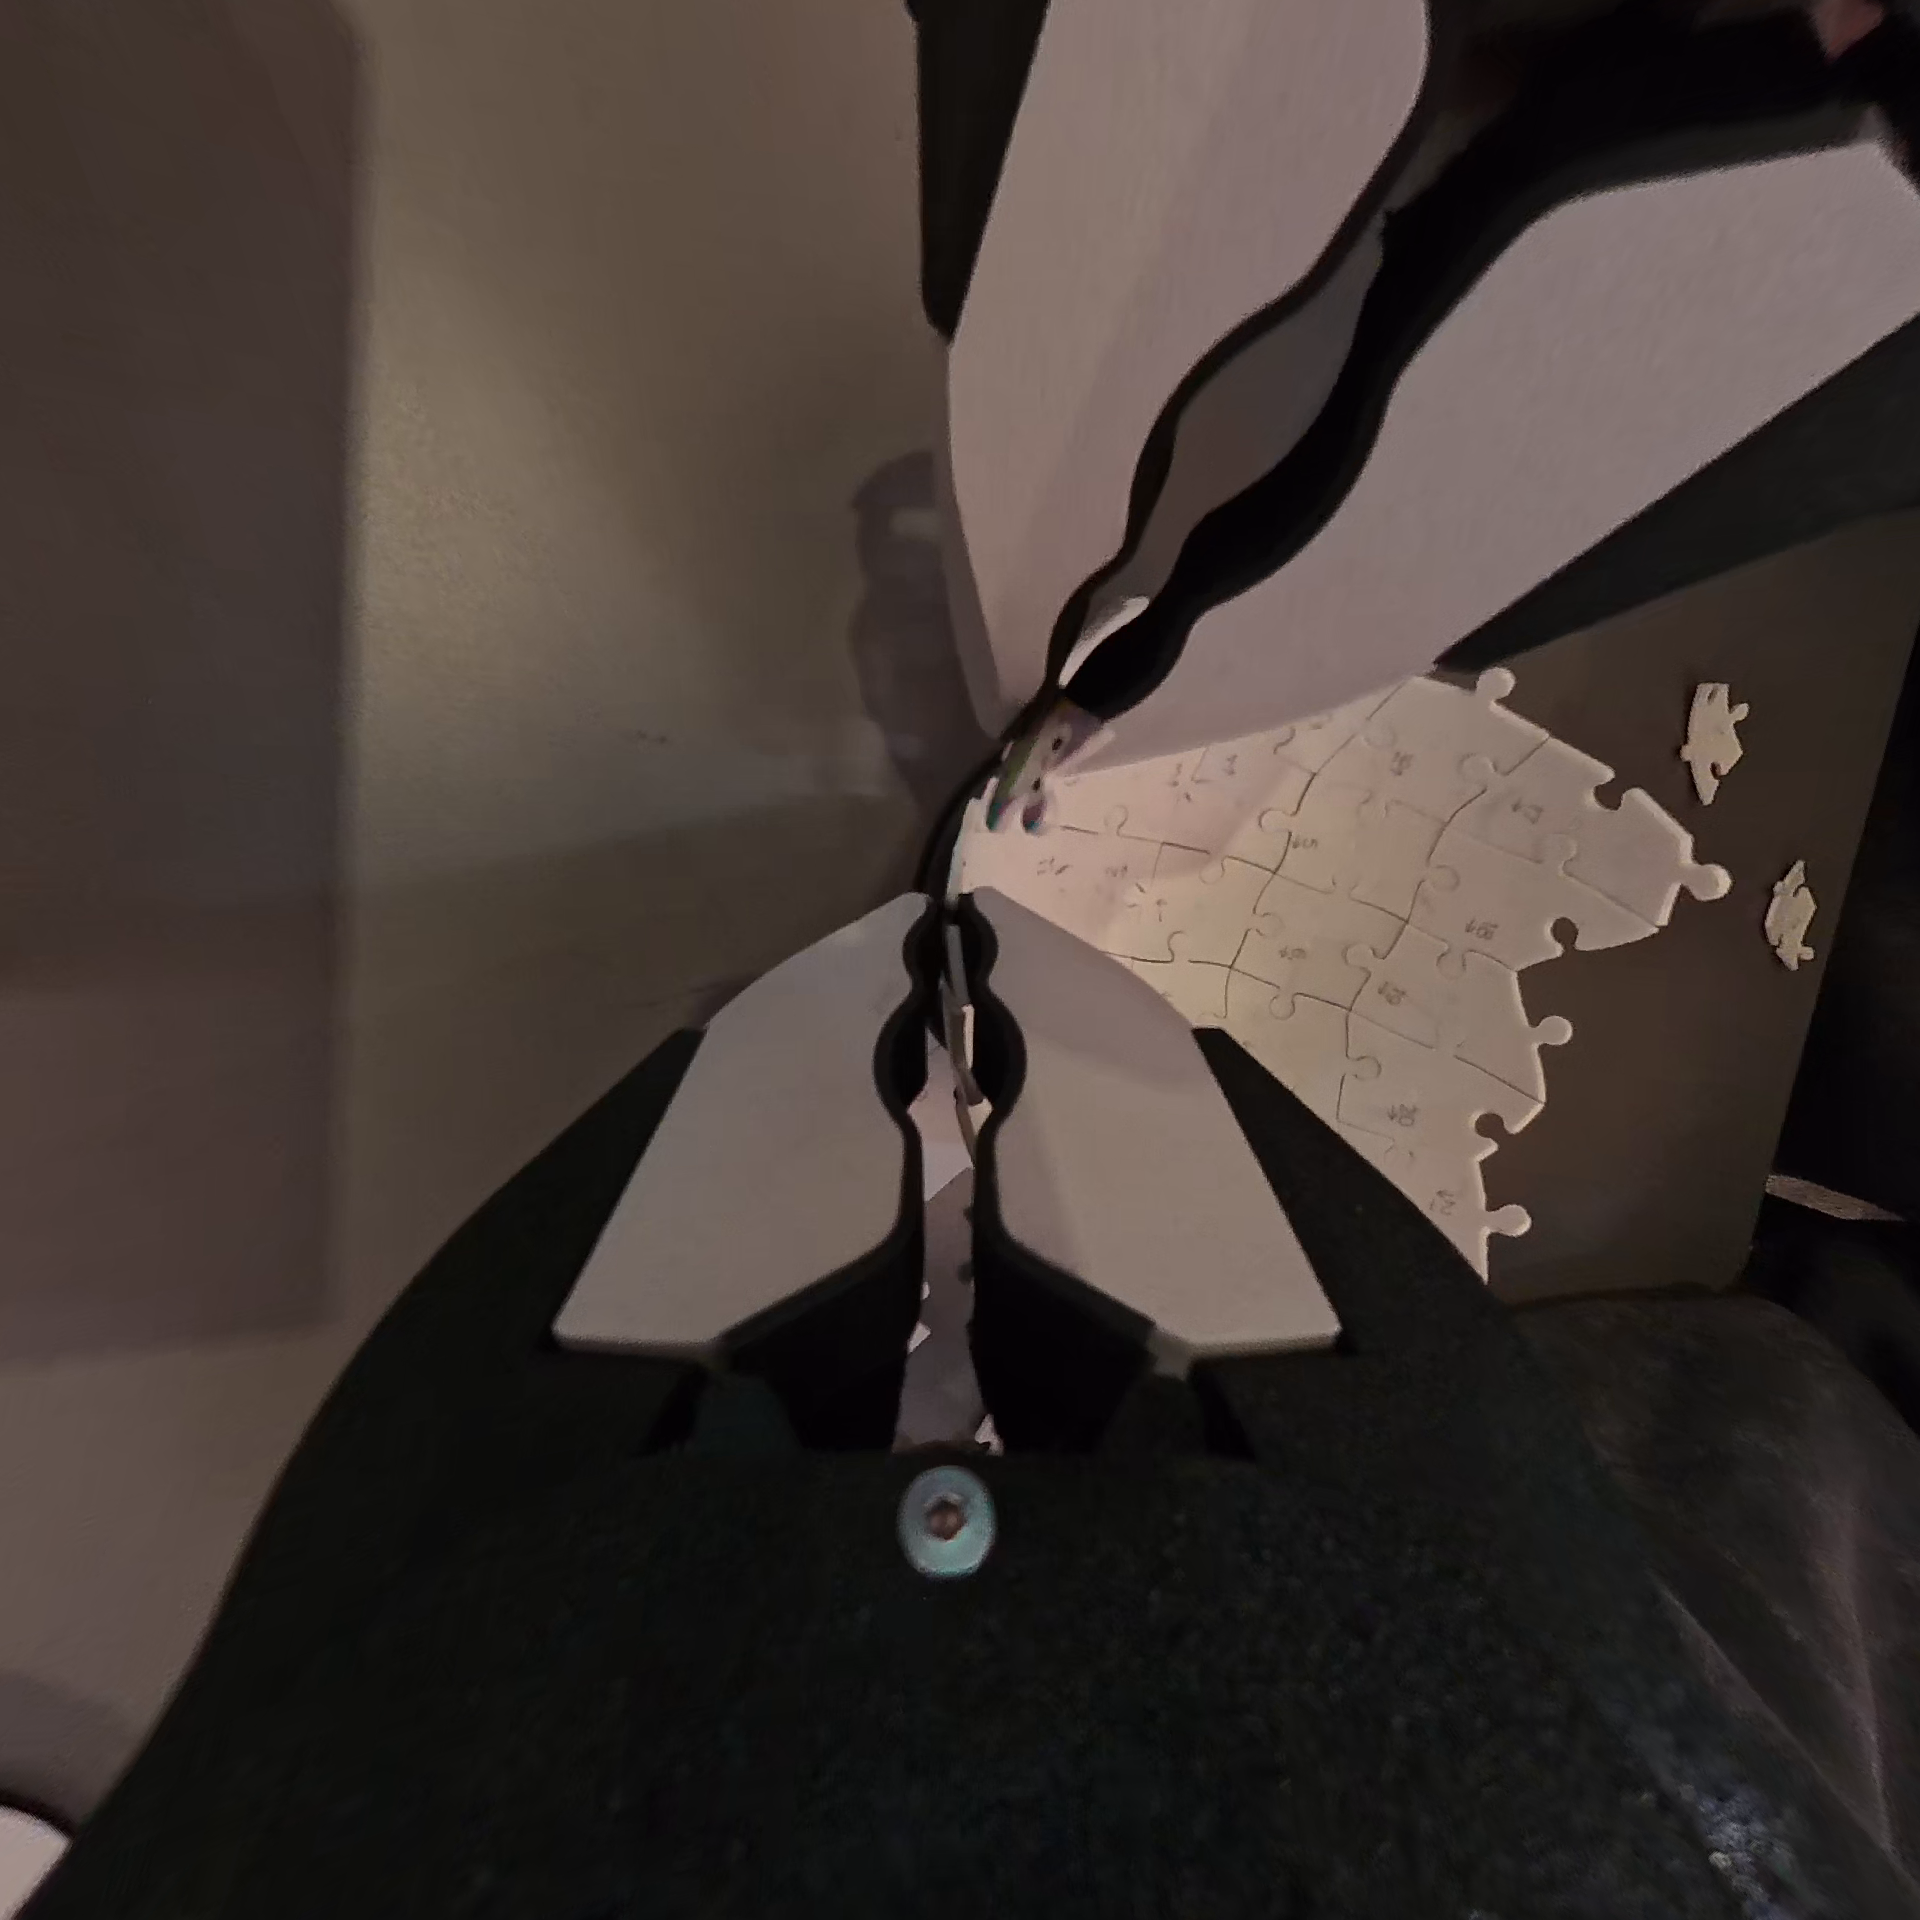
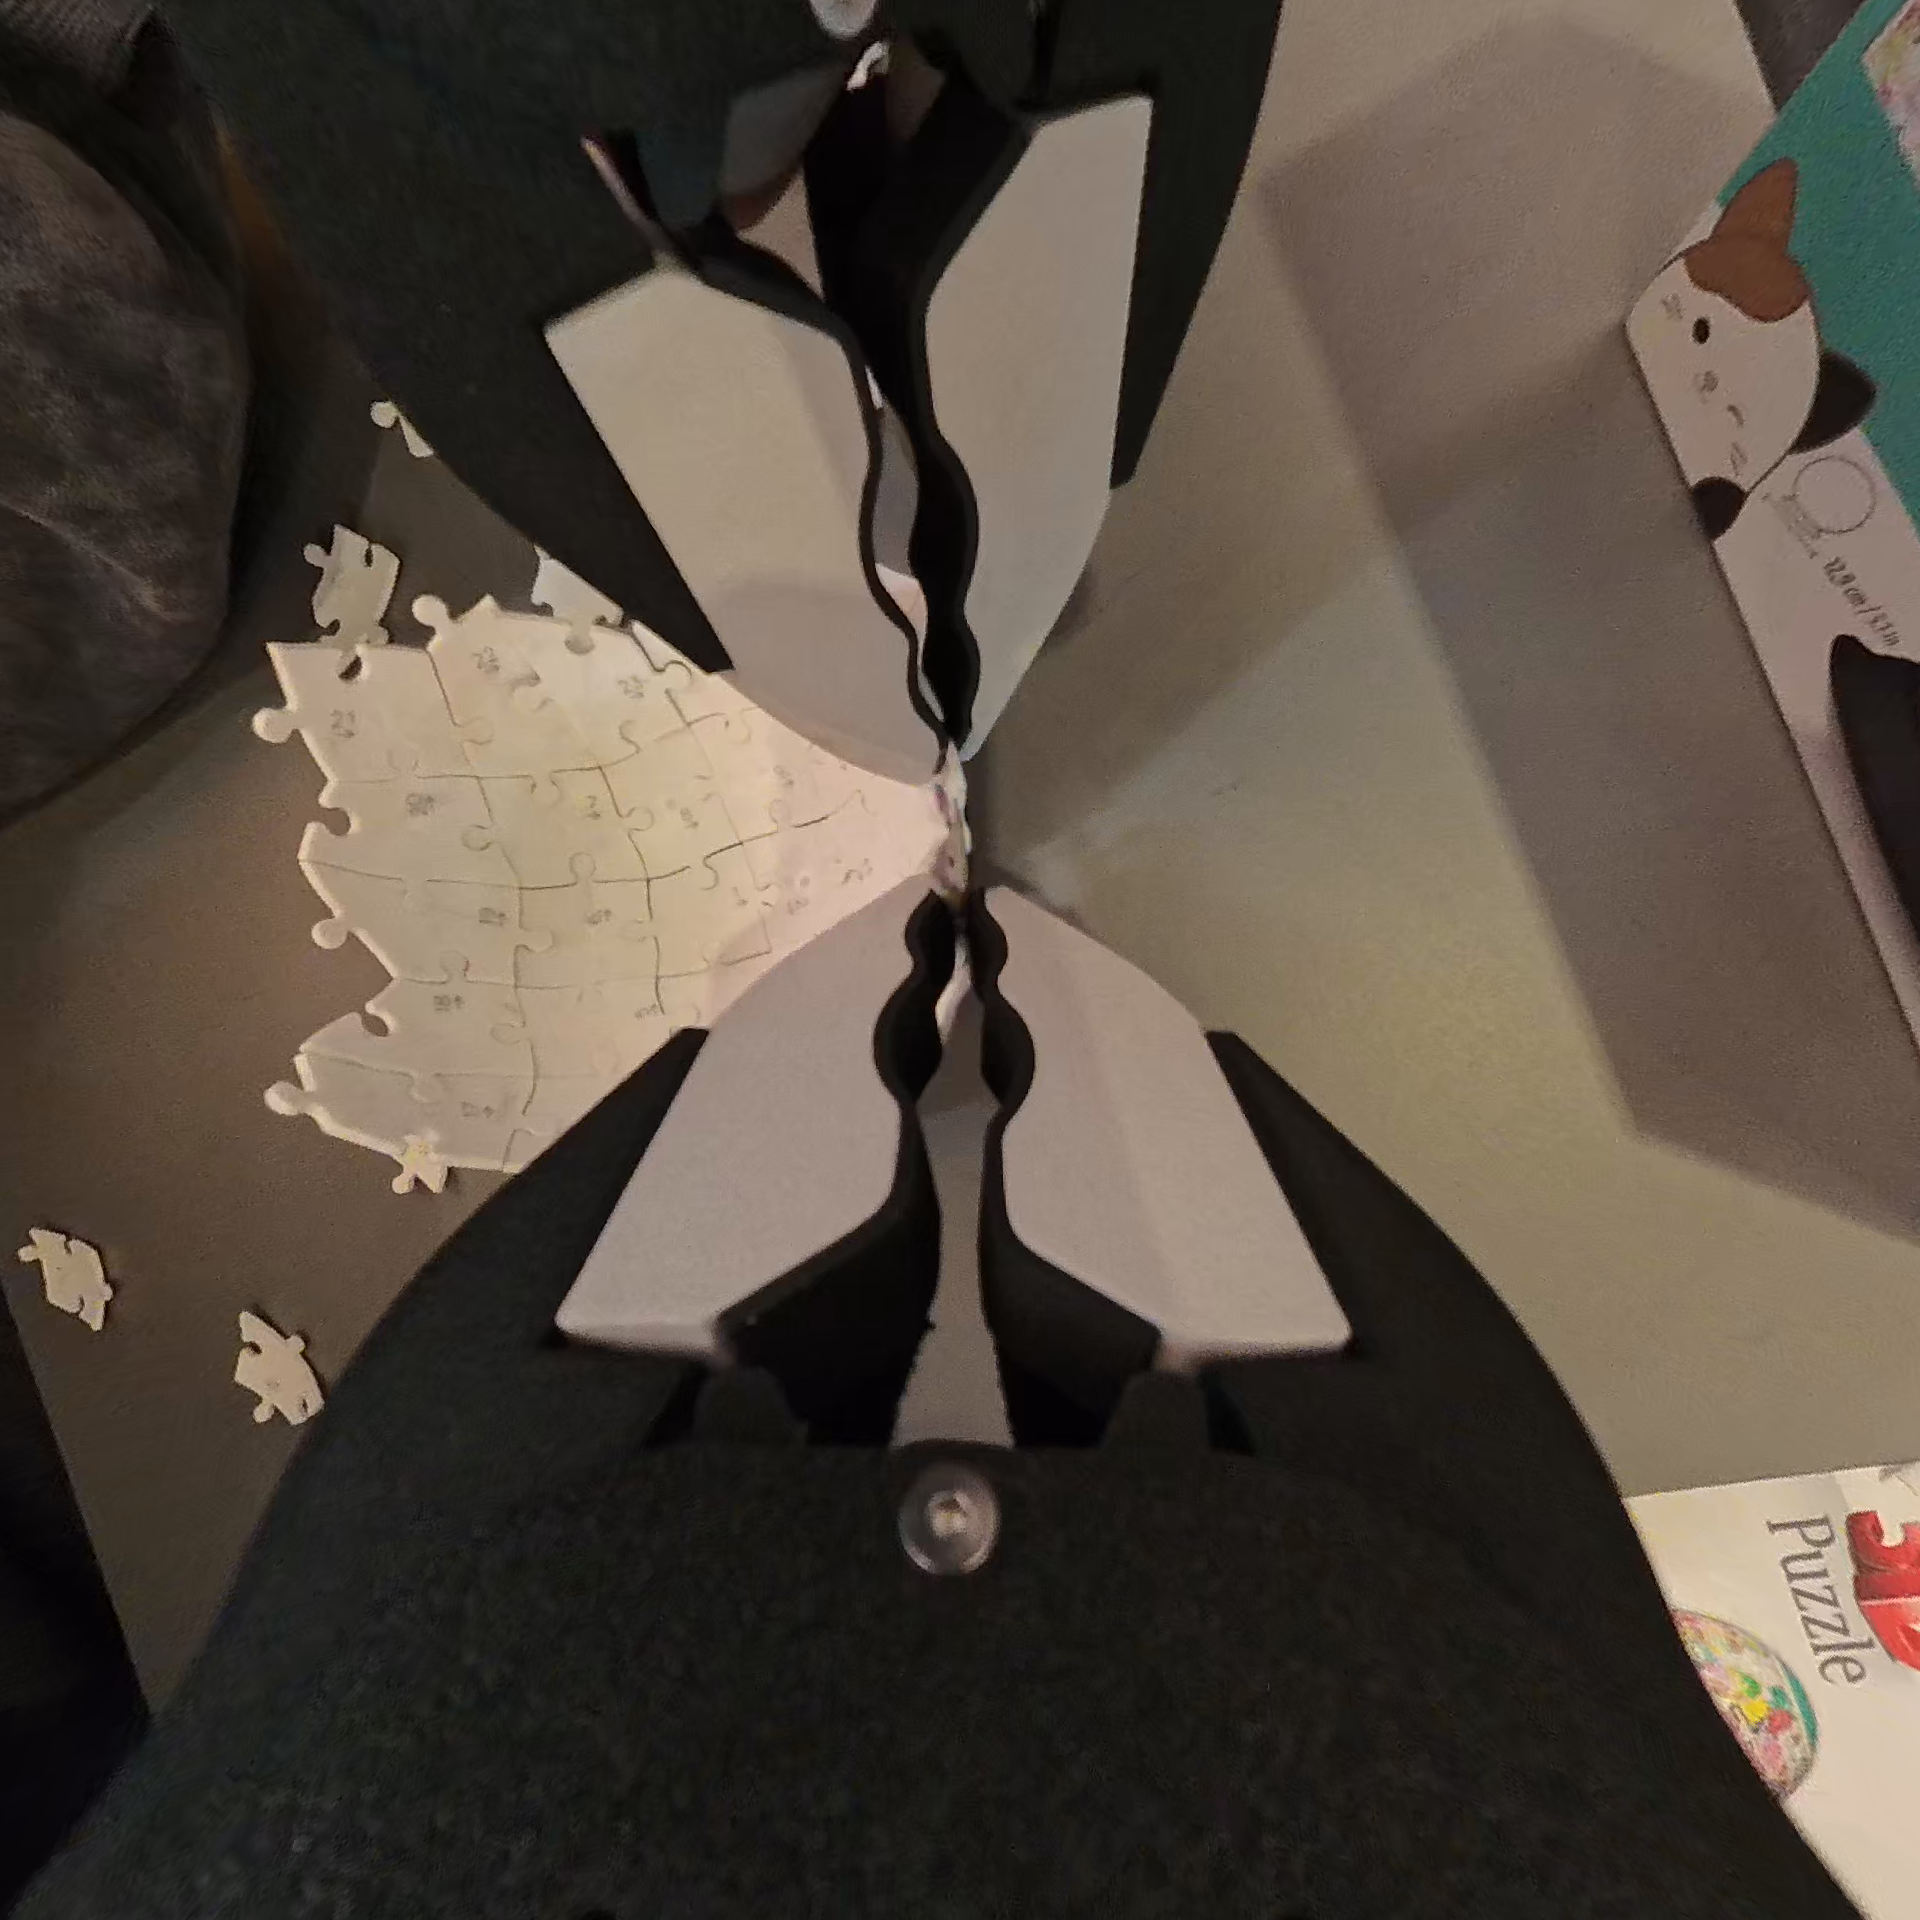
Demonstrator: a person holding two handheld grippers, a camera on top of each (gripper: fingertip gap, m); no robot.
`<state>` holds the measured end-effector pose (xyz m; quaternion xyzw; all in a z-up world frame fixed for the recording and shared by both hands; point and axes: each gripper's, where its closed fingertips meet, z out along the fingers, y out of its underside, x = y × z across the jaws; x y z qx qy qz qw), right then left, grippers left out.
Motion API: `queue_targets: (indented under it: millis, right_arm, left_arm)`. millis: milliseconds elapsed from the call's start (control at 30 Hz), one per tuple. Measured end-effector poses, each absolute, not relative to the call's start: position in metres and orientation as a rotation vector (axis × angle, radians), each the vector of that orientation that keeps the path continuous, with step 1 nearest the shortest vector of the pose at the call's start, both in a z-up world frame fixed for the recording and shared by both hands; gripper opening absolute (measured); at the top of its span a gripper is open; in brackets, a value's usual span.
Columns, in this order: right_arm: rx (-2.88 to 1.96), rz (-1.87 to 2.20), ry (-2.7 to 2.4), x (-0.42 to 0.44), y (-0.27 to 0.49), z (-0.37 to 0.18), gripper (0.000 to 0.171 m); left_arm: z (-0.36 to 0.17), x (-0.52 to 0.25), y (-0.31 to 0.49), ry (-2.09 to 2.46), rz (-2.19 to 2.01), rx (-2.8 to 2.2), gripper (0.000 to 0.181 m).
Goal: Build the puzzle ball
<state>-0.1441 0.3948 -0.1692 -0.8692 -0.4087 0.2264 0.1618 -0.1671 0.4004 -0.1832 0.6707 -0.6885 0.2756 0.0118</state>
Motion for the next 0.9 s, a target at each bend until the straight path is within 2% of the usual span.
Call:
queue_targets:
  millis: [733, 900]
  right_arm:
    - [-2.589, 0.698, -1.106, -0.139, 0.392, -0.174, 0.003]
    - [-2.59, 0.697, -1.1, -0.138, 0.394, -0.172, 0.003]
  left_arm:
    - [-0.178, -0.158, 0.401, -2.179, 0.996, 2.077, 0.002]
    - [-0.171, -0.157, 0.402, -2.168, 1.073, 2.075, 0.008]
